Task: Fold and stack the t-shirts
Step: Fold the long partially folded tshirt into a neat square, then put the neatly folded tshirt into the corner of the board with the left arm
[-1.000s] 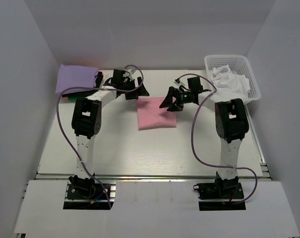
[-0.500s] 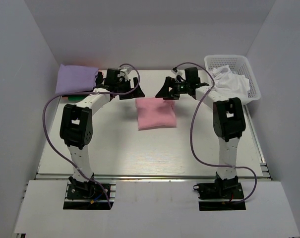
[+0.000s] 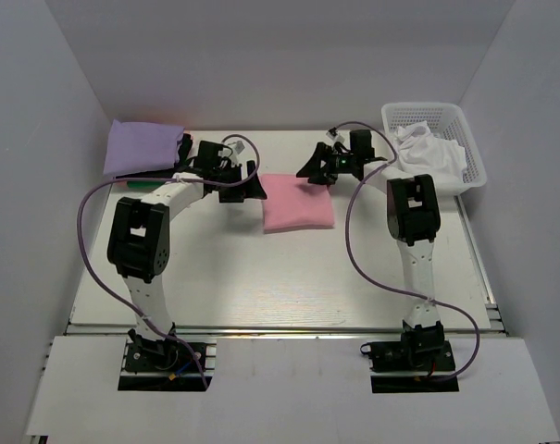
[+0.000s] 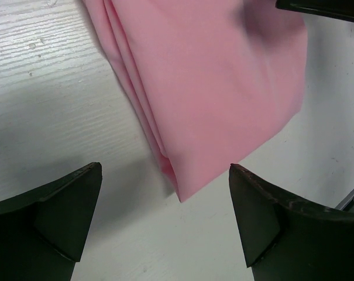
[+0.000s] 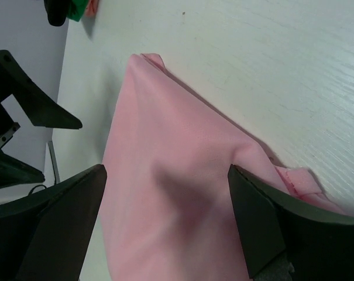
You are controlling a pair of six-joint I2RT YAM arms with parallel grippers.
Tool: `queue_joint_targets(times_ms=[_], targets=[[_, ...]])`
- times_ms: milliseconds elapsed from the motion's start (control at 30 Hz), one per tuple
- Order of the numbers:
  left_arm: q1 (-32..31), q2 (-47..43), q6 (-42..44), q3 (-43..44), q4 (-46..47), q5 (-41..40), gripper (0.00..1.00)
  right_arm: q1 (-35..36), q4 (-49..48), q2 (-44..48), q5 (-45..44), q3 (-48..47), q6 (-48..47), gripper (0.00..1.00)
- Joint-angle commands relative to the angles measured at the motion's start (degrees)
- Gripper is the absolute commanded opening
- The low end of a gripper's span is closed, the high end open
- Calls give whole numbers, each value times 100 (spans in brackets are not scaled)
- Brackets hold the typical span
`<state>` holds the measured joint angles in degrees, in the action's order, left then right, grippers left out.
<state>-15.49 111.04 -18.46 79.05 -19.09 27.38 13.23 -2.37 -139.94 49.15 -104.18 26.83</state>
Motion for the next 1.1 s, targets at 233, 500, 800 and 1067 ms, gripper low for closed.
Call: queue_joint_targets(times_ms=[233,500,800,1067], targets=[[-261,153,167,251,2,-424,100,-49,-193,1275,930,-138,-538,90],[-526,945,167,1007,-164,-1092,100,-93,-518,2119,1791,275,-285,90],[-885,1551,343,1359,-332,-1490,91,-225,-712,3552,1739,2427,-477,90],[-1202,1772,677,1447,-490,-2236,44,-313,-265,4712,1204,3808,-968,90]])
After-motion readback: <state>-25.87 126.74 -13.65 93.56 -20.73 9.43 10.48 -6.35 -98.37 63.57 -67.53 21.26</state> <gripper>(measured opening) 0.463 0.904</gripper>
